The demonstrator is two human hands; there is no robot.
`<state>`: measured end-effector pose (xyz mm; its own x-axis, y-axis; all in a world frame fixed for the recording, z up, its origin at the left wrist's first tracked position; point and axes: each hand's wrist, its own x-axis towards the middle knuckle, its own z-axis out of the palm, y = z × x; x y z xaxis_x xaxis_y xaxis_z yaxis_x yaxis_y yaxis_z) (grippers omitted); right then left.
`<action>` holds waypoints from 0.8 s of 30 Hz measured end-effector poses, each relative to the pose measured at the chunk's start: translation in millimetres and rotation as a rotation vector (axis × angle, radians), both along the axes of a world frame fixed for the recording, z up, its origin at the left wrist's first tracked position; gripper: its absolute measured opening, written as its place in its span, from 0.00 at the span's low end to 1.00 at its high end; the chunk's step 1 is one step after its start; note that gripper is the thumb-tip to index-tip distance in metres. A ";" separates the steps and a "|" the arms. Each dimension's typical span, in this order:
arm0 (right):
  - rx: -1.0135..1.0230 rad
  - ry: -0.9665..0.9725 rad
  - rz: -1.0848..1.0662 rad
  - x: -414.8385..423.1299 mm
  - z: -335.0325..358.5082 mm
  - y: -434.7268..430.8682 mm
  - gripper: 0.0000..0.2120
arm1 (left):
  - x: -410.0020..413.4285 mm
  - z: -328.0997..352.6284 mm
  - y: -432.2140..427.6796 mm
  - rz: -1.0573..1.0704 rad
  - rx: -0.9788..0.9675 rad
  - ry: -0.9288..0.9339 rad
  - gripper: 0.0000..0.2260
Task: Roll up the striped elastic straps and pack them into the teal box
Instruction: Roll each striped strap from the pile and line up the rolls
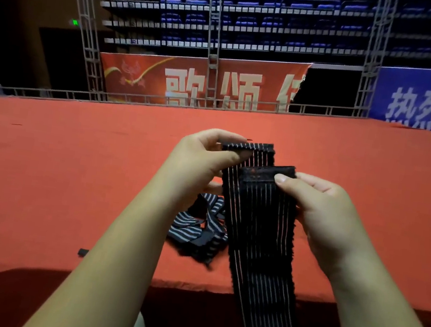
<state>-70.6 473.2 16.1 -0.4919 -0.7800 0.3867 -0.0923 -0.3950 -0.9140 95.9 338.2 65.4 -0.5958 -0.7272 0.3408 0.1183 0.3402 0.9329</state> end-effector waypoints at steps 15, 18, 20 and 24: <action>0.130 0.098 -0.048 0.1 -16.0 -4.4 0.17 | 11.1 -20.0 -6.6 0.065 -0.434 -0.074 0.09; 0.093 0.142 0.004 1.3 -17.3 -1.8 0.10 | 10.7 -22.3 -5.4 0.061 -0.384 -0.066 0.09; 0.066 0.117 0.035 4.6 -16.7 0.0 0.10 | 11.4 -24.1 -4.6 0.040 -0.319 -0.039 0.09; 0.074 0.081 0.025 4.2 -20.2 -3.8 0.10 | 17.6 -28.7 -6.4 -0.029 -0.277 0.000 0.09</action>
<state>-66.4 469.4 -4.2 -0.4412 -0.8195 0.3657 -0.1580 -0.3302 -0.9306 113.5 331.8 36.7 -0.6153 -0.5890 0.5239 0.1315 0.5786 0.8050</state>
